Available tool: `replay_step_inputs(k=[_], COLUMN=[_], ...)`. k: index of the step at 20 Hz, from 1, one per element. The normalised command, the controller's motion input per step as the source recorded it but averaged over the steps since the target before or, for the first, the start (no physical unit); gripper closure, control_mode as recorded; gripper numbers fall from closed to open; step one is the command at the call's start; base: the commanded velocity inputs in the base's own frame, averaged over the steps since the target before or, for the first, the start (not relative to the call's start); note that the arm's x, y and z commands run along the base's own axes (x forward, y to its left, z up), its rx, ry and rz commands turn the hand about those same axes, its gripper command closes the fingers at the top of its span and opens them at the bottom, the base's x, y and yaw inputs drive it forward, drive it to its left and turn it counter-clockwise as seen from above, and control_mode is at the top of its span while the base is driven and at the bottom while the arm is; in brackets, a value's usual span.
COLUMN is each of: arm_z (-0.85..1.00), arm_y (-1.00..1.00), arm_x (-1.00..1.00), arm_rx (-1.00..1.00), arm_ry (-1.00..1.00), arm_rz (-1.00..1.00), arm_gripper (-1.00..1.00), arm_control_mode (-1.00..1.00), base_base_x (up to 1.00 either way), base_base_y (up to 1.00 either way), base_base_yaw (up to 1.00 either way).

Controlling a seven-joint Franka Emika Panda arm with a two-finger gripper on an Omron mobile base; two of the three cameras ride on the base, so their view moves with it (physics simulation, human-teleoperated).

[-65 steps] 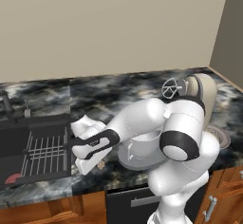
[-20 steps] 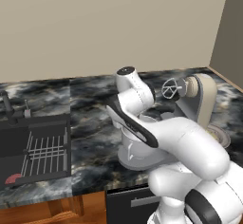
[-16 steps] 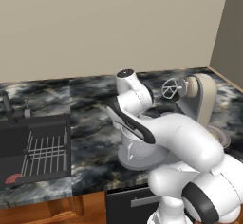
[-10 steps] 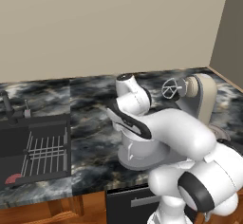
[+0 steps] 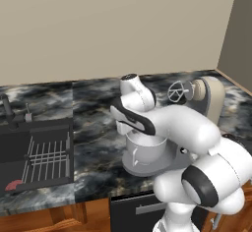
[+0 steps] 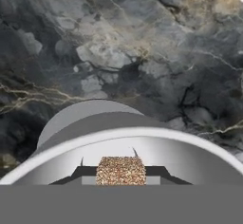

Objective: Add butter and sugar cubes to the stand mixer bowl and then turn on the stand mixer to begin making frosting.

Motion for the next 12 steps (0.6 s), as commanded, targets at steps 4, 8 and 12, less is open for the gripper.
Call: replay_step_inputs(k=[4, 8, 12], arm_z=[-0.12, -0.03, -0.24], arm_y=[-0.28, -0.39, -0.29], arm_x=[-0.16, -0.21, -0.07], arm_rx=[0.00, 0.00, 0.00], arm_ry=[-0.01, -0.04, -0.01], arm_rz=[-0.04, -0.02, -0.01], arm_gripper=[1.00, 1.00, 1.00], arm_control_mode=[-1.00, -1.00, -1.00], base_base_x=[0.00, 0.00, 0.00], base_base_y=[0.00, 0.00, 0.00], base_base_yaw=[0.00, 0.00, 0.00])
